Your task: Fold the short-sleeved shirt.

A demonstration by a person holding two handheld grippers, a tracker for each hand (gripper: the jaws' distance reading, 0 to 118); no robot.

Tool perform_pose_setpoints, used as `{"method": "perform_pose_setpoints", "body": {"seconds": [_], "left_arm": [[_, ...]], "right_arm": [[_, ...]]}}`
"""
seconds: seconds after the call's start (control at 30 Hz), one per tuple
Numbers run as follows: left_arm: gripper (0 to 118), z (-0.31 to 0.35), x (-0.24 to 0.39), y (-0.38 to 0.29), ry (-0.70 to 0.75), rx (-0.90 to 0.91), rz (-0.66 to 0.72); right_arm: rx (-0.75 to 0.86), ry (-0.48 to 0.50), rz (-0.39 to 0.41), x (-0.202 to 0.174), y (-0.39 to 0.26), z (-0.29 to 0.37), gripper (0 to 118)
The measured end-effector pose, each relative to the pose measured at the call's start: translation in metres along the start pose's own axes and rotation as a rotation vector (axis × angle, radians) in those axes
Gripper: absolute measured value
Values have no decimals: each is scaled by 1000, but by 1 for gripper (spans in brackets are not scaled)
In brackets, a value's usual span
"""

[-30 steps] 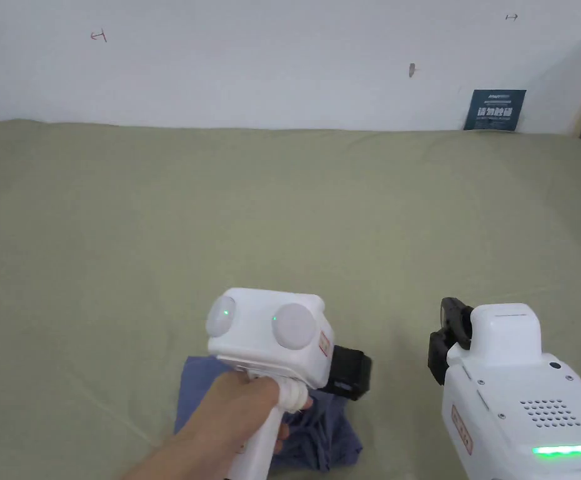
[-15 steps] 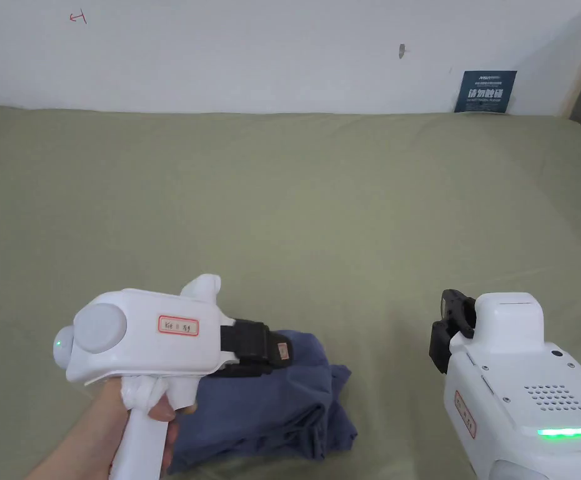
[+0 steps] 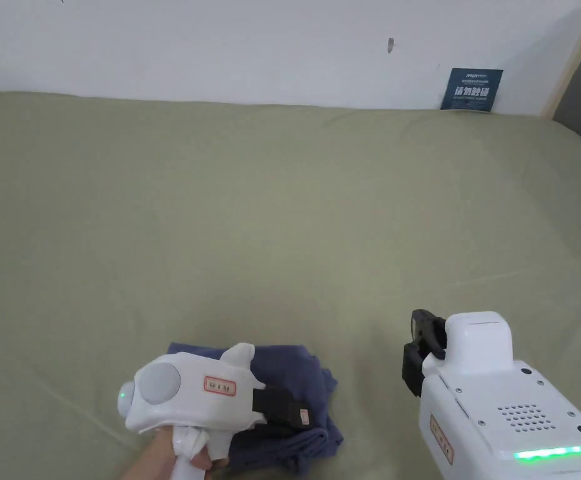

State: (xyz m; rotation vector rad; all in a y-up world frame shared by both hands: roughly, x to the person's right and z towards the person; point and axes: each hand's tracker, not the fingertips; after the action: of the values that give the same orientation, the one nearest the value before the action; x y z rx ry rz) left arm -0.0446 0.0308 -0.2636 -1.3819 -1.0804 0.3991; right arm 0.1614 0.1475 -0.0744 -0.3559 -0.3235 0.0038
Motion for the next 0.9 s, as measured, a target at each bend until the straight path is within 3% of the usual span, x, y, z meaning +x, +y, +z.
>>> {"method": "perform_pose_setpoints", "body": {"seconds": [0.2, 0.3, 0.37, 0.5, 0.6, 0.77, 0.87, 0.9], "left_arm": [[1, 19, 11, 1, -10, 9, 3], [1, 52, 22, -1, -48, 63, -27], [1, 84, 27, -4, -56, 125, -50], [1, 143, 18, -10, 44, 196, -56], [1, 174, 0, -14, 153, 249, -45], [1, 196, -35, -17, 192, 272, 19], [1, 195, -51, -17, 197, 264, 46], [1, 194, -54, -17, 199, 260, 52]], "right_arm": [[-35, 42, -9, -3, -4, 0, 0], [-71, 165, -56, -11, 0, -4, 0], [-140, 298, -127, -15, 4, -13, 0], [-361, 656, -403, -21, -1, -55, 0], [-486, 771, -440, -36, -17, -89, 0], [-677, 913, -669, -42, -55, -140, 0], [-781, 916, -730, -37, -79, -160, 0], [-812, 918, -787, -33, -89, -166, 0]]}}
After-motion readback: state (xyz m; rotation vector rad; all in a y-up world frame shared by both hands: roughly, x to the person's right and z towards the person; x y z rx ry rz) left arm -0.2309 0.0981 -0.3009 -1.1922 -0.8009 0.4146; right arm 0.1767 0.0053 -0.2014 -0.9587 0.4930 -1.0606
